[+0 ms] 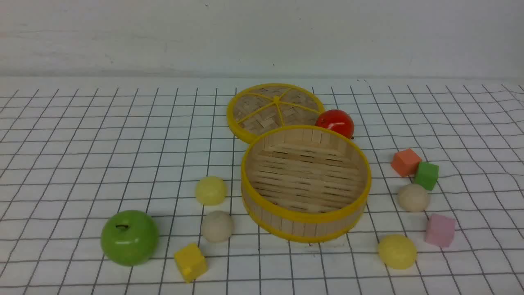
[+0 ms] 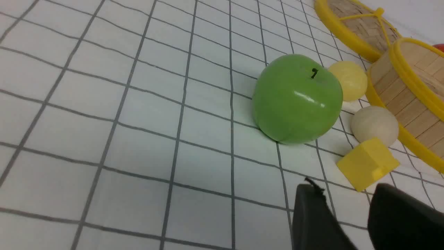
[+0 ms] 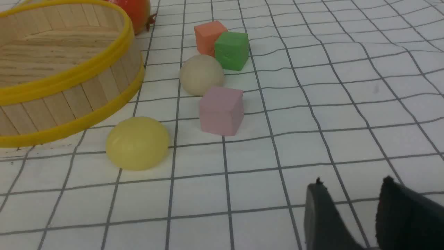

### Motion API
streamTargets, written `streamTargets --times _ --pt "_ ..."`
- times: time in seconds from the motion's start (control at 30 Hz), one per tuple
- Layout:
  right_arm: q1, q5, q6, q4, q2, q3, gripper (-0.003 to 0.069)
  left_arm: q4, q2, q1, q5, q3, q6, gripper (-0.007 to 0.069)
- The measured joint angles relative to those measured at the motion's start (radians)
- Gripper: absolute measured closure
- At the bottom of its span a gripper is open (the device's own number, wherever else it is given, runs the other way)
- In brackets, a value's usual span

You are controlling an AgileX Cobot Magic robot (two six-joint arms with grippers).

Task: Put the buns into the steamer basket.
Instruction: Use the left arm to grab a steamed stuffed bun

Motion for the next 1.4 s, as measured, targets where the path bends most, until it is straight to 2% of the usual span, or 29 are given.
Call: streamTargets --times 0.43,0.53,0.8,0.87,1.0,1.07,1.17,1.3,1.33,1.37,1.4 --pt "0.0 0.0 0.0 0.0 0.0 0.0 0.0418 0.003 0.0 0.0 0.0 0.0 0.0 0.0387" --pt "0.0 0.0 0.0 0.0 0.0 0.0 0.0418 0.017 0.0 0.0 -0.053 0.0 -0.007 0.0387" --pt "0.0 0.0 0.0 0.0 0.0 0.0 0.0418 -0.223 0.0 0.0 -0.343 0.0 -0.211 0.0387" --pt "0.0 0.0 0.0 0.0 0.0 0.0 0.0418 -0.244 0.0 0.0 -0.369 0.0 -0.225 0.0391" --pt "0.0 0.0 0.0 0.0 0.0 0.0 0.0418 -0.273 0.0 0.0 -0.369 -0.038 -0.285 0.0453" --pt "0.0 0.0 0.0 0.0 0.0 0.0 0.0418 -0.237 0.0 0.0 -0.308 -0.142 -0.284 0.0536" --pt "0.0 0.0 0.0 0.0 0.0 0.0 0.0418 -0.163 0.043 0.0 -0.15 -0.301 -0.211 0.0624" --pt "0.0 0.0 -0.001 0.0 0.0 0.0 0.0418 -0.116 0.286 0.0 0.248 -0.542 -0.025 0.0638" --pt "0.0 0.0 -0.001 0.0 0.0 0.0 0.0418 -0.116 0.302 0.0 0.248 -0.554 -0.014 0.0638" --pt "0.0 0.0 -0.001 0.0 0.0 0.0 0.0418 -0.11 0.457 0.0 0.457 -0.659 0.093 0.0638" --pt "0.0 0.0 -0.001 0.0 0.0 0.0 0.0418 -0.109 0.526 0.0 0.526 -0.709 0.136 0.0638"
